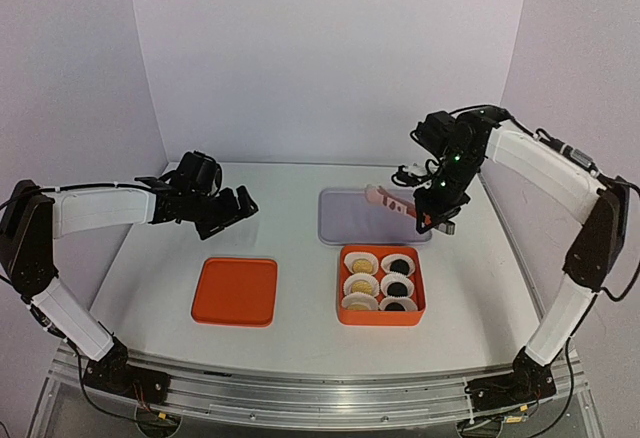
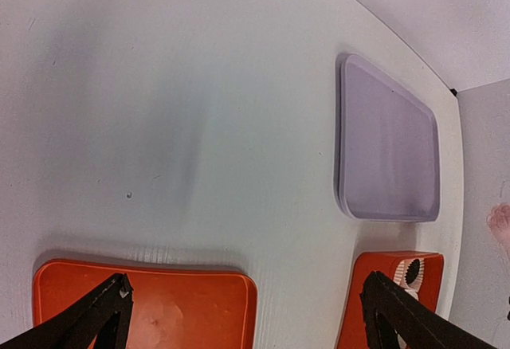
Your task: Pack the cookies
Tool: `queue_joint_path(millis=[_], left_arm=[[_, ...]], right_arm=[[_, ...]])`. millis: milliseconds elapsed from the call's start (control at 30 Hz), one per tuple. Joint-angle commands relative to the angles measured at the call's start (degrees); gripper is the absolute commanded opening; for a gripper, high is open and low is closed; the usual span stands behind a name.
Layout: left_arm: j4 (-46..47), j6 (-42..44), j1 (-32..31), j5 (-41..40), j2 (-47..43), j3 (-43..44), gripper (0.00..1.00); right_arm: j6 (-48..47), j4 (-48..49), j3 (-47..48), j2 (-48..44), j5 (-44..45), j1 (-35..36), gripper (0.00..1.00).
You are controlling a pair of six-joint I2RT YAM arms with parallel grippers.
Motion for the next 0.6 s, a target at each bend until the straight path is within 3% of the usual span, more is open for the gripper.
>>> queue_joint_path(millis=[0, 200, 567], left_arm=[[-3.19, -0.36, 0.24, -2.91, -1.52, 1.35, 1.0], [-5.71, -2.5, 0.24, -3.9, -2.21, 0.37, 1.0], [-8.06, -5.04, 0.24, -4.83, -2.07, -1.38, 1.0]], right_arm=[[-5.59, 2.57, 7.56, 8.7, 0.94, -4.36, 0.2], [2.8, 3.25, 15.35, 18.85, 5.11, -12.24, 0.2], [15.42, 14.32, 1.29, 16.61, 20.05, -16.6, 0.21]])
